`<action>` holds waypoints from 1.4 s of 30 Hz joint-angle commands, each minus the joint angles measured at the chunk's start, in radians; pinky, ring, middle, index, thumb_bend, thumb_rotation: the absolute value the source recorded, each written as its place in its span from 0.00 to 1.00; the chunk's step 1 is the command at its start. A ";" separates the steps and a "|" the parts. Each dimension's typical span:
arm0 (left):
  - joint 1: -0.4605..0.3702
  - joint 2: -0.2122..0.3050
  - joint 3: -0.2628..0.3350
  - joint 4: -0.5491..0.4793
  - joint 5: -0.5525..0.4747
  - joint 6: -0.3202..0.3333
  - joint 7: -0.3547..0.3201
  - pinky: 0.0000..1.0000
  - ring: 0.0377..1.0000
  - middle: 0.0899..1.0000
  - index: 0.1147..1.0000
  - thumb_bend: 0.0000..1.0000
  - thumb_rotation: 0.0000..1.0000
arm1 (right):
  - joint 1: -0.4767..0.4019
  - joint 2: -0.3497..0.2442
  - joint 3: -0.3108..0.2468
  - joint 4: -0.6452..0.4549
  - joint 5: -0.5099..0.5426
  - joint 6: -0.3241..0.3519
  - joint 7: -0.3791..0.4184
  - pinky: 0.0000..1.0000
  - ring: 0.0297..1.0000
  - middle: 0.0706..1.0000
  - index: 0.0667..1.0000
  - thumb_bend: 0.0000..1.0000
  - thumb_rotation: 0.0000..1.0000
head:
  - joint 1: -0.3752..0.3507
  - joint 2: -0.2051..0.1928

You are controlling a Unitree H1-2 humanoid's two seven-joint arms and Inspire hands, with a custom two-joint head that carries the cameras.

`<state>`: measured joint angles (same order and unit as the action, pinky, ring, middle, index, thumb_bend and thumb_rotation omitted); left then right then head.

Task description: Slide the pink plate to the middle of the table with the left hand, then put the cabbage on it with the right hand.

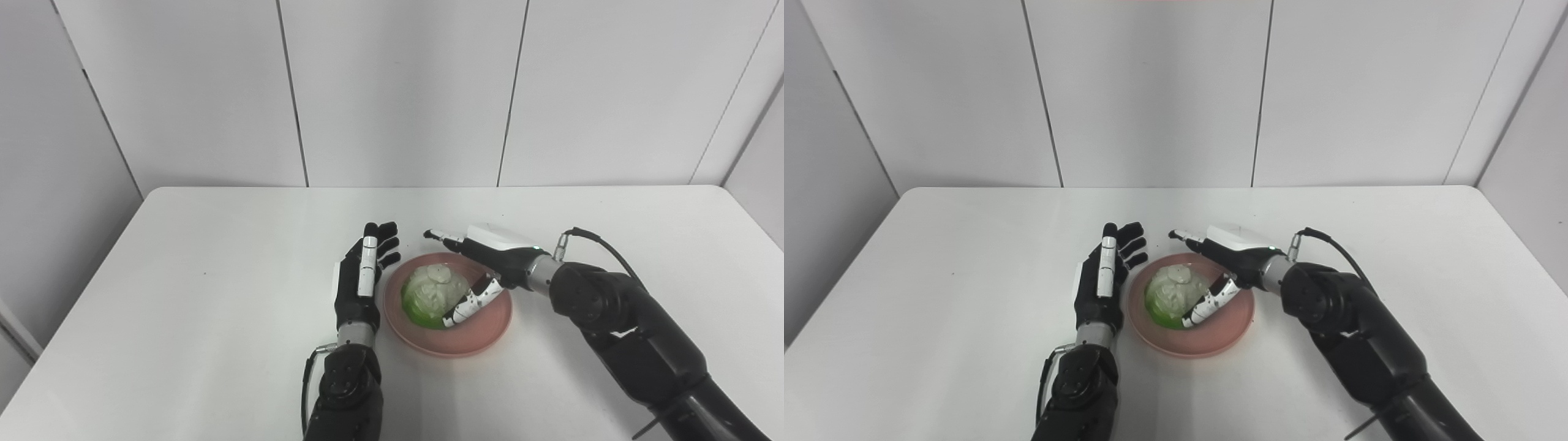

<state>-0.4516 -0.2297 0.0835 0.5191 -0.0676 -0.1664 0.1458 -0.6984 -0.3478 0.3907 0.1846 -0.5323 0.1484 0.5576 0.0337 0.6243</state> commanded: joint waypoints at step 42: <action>-0.039 0.122 0.003 -0.034 0.046 0.182 0.007 1.00 0.99 0.94 0.94 0.92 0.98 | 0.213 0.344 -0.484 0.376 0.537 -0.249 -0.628 0.85 0.87 0.90 1.00 0.75 1.00 | 0.001 0.000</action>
<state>-0.4735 -0.1006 0.0862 0.4688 -0.0128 0.0081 0.1501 -0.5040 -0.0095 -0.1046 0.5428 0.0042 -0.1025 -0.0793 0.0338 0.6258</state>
